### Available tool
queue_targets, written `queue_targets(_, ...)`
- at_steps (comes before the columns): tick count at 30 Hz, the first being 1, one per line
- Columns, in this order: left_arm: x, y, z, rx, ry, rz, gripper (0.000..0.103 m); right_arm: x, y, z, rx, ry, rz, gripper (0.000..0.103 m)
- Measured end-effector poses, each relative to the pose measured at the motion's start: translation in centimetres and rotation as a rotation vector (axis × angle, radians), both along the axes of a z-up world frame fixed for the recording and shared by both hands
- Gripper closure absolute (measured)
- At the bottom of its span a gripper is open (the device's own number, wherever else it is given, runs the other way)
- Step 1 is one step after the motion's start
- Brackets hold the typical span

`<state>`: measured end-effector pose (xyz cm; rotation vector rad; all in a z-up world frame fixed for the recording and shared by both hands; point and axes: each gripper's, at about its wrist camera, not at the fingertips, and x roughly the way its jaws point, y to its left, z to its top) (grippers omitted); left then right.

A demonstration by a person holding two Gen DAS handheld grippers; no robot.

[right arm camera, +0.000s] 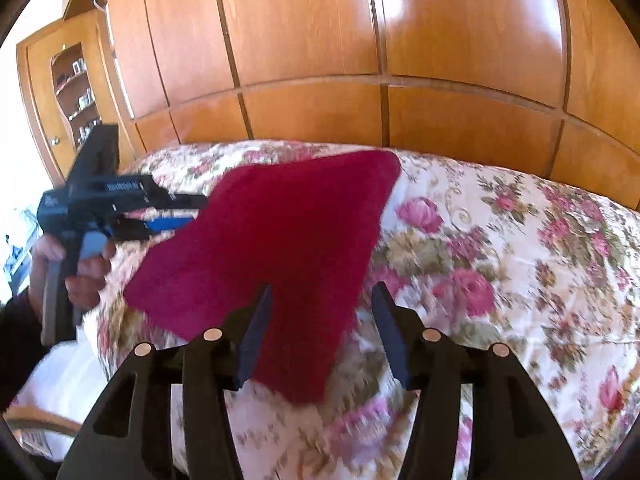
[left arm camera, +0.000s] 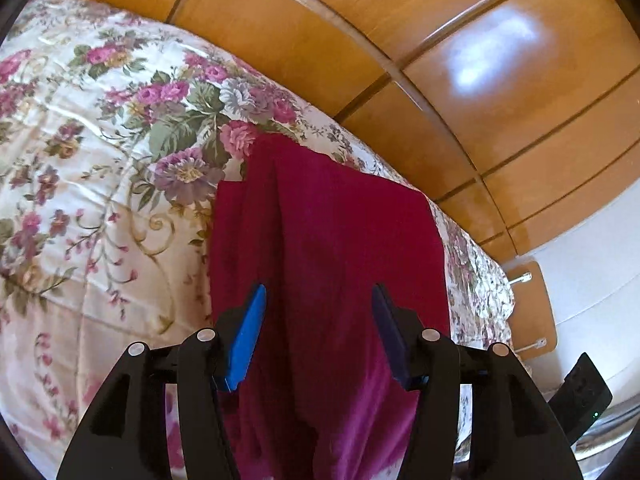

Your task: Fold small clothes

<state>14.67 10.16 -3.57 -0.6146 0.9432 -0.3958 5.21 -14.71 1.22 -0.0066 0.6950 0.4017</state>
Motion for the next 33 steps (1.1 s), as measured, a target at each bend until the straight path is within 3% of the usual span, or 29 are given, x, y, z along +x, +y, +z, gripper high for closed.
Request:
queue_targets(1,0.4,0.1,-0.3,-0.002,0.011,0.01,0.053,0.5,0.2,0.0,0.008,0.002,0.0,0.05)
queue_targets(2,0.6,0.1,-0.5,-0.003,0.017,0.01,0.075,1.3,0.8,-0.2,0.018,0.003,-0.001,0.05)
queue_targets(3,0.7,0.1,-0.5,-0.003,0.016,0.007,0.086,1.7,1.0,-0.3,0.019,0.003,-0.001,0.05)
queue_targets(6,-0.4,0.1,0.4,0.019,-0.058,0.023,0.093,3.3,2.4,-1.4,0.021,0.026,-0.002,0.05)
queue_targets(9,-2.0,-0.1,1.3,0.123,-0.127,0.058,0.094,3.1,4.4,-3.2,-0.012,0.024,0.004,0.048)
queue_targets(11,-2.0,-0.2,0.1,0.22,-0.096,0.087,0.094,2.5,5.9,-4.7,-0.068,-0.005,-0.01,0.048)
queue_targets(14,-1.1,-0.5,-2.0,0.273,-0.048,0.087,0.088,2.0,7.2,-5.6,-0.124,-0.057,-0.025,0.047)
queue_targets(16,-1.2,-0.3,-1.3,0.248,-0.049,0.093,0.079,2.3,7.2,-5.3,-0.132,-0.045,-0.021,0.047)
queue_targets(18,-1.4,0.3,-0.7,0.23,-0.035,0.098,0.049,2.8,5.9,-4.6,-0.075,0.002,0.006,0.034)
queue_targets(19,-1.7,0.7,-0.4,0.194,-0.043,0.087,0.046,3.1,5.3,-4.4,-0.051,0.019,0.013,0.027)
queue_targets(20,-1.8,0.7,-0.2,0.16,-0.051,0.065,0.046,3.5,4.2,-4.0,-0.005,0.048,0.012,0.018)
queue_targets(26,-1.8,-0.5,-0.4,0.137,-0.052,-0.031,0.046,7.2,-2.7,-4.0,0.364,0.227,-0.049,0.012)
queue_targets(28,-1.6,-0.8,-1.2,0.149,-0.039,-0.041,0.046,8.8,-3.7,-5.1,0.416,0.278,-0.054,0.012)
queue_targets(33,-0.8,0.3,-3.7,0.028,-0.013,-0.074,0.046,12.2,-3.3,-7.7,0.516,0.39,0.03,0.017)
